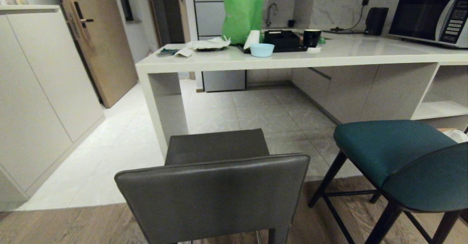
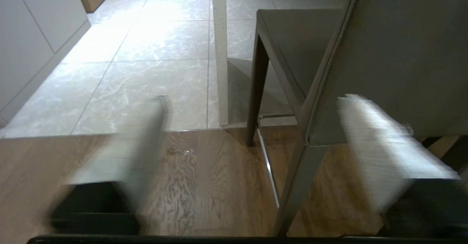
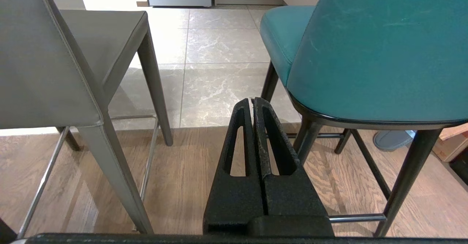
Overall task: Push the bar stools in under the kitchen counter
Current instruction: Push the blue chair back under the dining table
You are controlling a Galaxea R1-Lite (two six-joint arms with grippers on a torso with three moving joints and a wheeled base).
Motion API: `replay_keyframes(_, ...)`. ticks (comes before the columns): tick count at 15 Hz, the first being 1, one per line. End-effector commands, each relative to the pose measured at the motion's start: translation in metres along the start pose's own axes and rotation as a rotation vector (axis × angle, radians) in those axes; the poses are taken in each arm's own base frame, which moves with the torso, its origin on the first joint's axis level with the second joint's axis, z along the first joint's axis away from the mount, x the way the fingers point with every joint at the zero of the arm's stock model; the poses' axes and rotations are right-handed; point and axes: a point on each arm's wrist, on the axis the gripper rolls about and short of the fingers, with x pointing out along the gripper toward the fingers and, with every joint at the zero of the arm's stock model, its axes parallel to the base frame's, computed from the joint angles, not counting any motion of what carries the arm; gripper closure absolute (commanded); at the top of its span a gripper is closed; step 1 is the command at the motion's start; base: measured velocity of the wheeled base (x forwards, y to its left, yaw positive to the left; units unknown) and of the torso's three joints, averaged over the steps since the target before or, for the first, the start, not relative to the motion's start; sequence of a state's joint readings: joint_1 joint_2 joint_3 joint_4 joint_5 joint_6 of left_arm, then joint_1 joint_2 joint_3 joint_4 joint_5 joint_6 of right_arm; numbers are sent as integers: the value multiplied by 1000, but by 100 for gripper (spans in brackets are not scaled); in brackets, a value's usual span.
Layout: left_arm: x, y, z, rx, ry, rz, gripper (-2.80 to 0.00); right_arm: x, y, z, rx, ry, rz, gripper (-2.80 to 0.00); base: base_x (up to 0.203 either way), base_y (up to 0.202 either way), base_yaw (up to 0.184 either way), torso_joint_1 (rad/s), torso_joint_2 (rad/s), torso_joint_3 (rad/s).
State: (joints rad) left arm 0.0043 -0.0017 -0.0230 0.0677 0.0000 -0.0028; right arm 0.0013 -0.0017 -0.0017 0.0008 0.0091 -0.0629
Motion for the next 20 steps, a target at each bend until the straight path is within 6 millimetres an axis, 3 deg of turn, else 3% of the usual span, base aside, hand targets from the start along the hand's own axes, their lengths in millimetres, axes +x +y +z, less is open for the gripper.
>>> replay_keyframes(1, 0, 0, 0, 0, 3, 0, 0, 0, 0, 0, -2, 1, 0, 0, 0, 0, 0, 0, 0, 0)
replay_keyframes(20, 0, 0, 0, 0, 0, 0, 0, 0, 0, 0, 4, 0, 0, 0, -5, 0, 0, 1, 0, 0)
